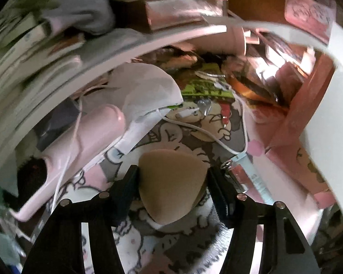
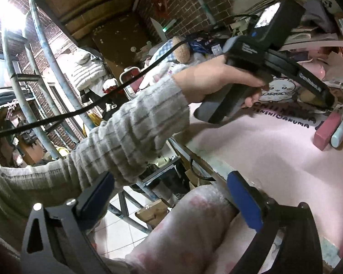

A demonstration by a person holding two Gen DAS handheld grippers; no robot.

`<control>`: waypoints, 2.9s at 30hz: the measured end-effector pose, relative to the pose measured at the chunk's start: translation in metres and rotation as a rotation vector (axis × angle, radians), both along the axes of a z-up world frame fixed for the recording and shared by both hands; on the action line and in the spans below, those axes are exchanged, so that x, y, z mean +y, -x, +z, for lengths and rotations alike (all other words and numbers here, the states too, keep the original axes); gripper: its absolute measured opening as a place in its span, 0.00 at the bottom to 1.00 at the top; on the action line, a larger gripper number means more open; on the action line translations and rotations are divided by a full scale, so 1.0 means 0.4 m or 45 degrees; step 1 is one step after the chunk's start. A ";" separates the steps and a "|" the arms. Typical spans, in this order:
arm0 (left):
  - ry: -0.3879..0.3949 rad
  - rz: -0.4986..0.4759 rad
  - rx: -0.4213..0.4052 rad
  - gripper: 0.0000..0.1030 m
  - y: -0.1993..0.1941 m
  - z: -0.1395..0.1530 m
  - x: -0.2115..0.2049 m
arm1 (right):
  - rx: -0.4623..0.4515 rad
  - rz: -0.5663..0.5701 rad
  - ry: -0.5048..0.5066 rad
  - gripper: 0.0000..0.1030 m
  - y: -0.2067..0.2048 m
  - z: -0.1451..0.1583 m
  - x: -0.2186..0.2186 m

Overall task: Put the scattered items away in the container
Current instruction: 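Carry the beige sponge into the white box and open the left tool, then withdraw the left tool from the box back over the desk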

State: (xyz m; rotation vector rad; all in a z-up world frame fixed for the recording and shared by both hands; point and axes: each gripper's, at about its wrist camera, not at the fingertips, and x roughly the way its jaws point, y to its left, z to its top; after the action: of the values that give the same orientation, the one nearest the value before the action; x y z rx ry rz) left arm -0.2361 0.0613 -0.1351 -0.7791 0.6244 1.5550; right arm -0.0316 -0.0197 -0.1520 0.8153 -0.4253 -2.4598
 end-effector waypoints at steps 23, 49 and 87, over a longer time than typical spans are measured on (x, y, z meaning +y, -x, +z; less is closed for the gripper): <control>-0.104 -0.231 -0.225 0.54 -0.248 0.311 0.017 | -0.017 -0.057 -0.039 0.96 -0.010 -0.028 0.003; -0.014 -0.396 -0.174 0.90 -0.413 0.330 0.118 | 0.012 -0.130 -0.058 0.96 -0.024 -0.016 0.029; -0.536 0.585 -0.048 1.00 -0.172 0.183 -0.612 | -0.107 -0.706 -0.288 0.96 0.050 0.005 0.011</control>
State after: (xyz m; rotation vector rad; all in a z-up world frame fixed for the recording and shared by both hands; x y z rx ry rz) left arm -0.1674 -0.1835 -0.0618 -0.6507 0.0735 1.9981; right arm -0.0518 -0.0152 -0.1499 1.0009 -0.4565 -3.0362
